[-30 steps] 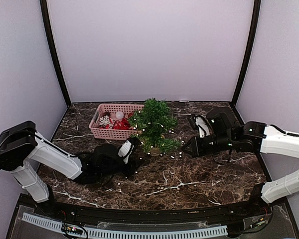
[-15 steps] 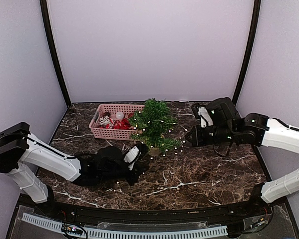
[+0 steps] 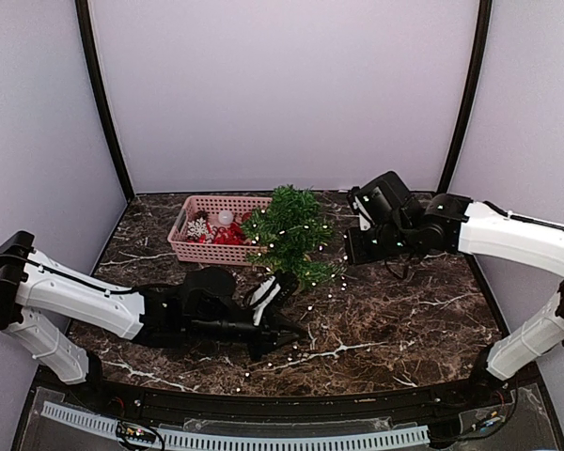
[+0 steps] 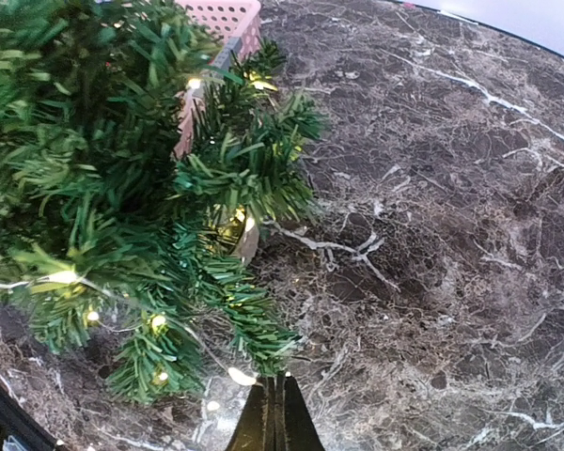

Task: Decorate the small christmas tree
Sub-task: Adjust the side of the string light in the gap of branches.

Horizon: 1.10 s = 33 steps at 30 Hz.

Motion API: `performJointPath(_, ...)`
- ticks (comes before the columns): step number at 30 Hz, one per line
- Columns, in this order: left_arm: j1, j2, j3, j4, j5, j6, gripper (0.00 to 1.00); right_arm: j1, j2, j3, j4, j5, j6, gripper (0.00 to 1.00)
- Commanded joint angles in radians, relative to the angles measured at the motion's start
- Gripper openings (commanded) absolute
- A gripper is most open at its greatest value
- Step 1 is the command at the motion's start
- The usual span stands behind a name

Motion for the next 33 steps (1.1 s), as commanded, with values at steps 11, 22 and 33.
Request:
performJointPath(11, -0.021, -0.009, 0.060, -0.011, 0.127, -0.107, 0.00, -0.013, 0.048, -0.109, 0.150, -0.169, -0.001, 0.00)
performJointPath(22, -0.019, -0.088, -0.026, 0.006, 0.056, -0.158, 0.00, -0.018, 0.058, -0.252, 0.266, -0.216, 0.039, 0.00)
performJointPath(33, -0.019, -0.161, -0.049, -0.038, -0.011, -0.166, 0.00, -0.042, 0.087, -0.219, 0.290, -0.165, 0.019, 0.00)
